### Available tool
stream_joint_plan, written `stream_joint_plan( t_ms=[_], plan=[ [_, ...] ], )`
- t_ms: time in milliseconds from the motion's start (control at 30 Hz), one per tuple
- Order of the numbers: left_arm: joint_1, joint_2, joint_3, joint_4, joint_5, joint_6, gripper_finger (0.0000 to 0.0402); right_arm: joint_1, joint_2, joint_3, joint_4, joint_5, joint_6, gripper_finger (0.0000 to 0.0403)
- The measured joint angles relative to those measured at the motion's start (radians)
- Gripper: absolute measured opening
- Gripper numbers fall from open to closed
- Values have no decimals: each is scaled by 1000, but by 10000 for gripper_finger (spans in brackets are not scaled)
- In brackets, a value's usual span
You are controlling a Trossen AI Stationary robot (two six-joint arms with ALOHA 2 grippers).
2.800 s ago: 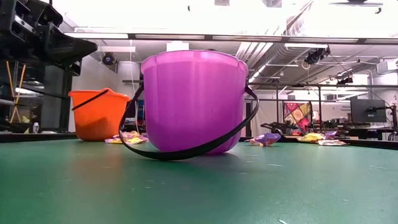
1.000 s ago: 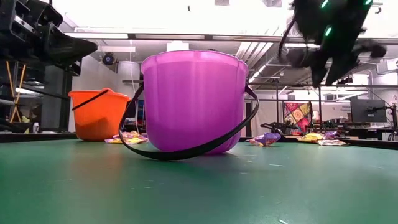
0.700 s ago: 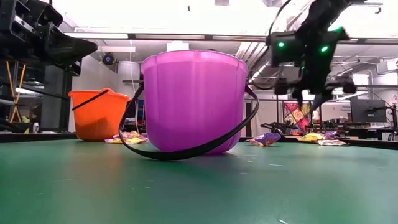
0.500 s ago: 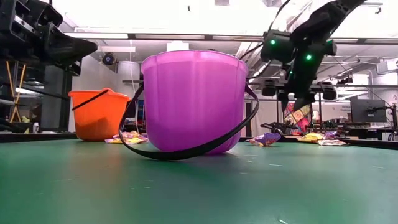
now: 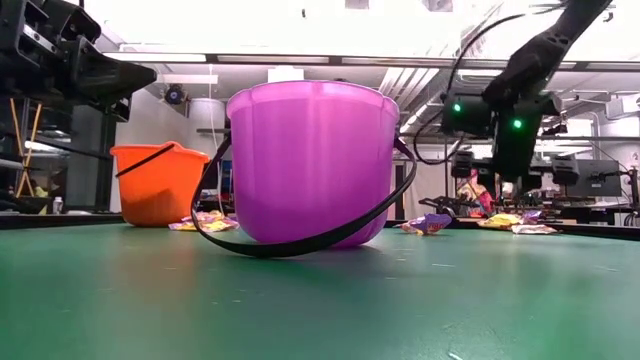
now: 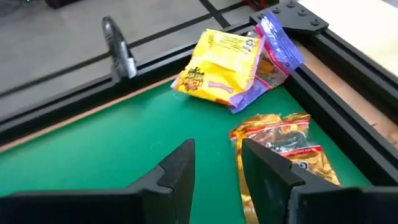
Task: Sort candy by brand, put in halloween buckets
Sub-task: Put the yellow candy into the pink bucket
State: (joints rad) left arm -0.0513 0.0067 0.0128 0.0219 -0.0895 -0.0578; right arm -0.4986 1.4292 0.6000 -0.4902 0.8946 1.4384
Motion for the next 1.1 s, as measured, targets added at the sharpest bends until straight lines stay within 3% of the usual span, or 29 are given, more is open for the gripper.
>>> stream_joint_plan(
  t_ms=[333, 600, 833, 1100],
  plan=[
    [0, 0, 0, 0, 0, -1, 0, -85, 14, -49, 195, 1, -25, 124],
    [0, 0, 0, 0, 0, -1, 0, -131, 107, -49, 275, -12, 41, 124],
    [0, 0, 0, 0, 0, 0, 0, -149, 154, -49, 297, 59, -10, 124],
    [0, 0, 0, 0, 0, 0, 0, -185, 178, -49, 396, 40, -59, 124]
  ],
)
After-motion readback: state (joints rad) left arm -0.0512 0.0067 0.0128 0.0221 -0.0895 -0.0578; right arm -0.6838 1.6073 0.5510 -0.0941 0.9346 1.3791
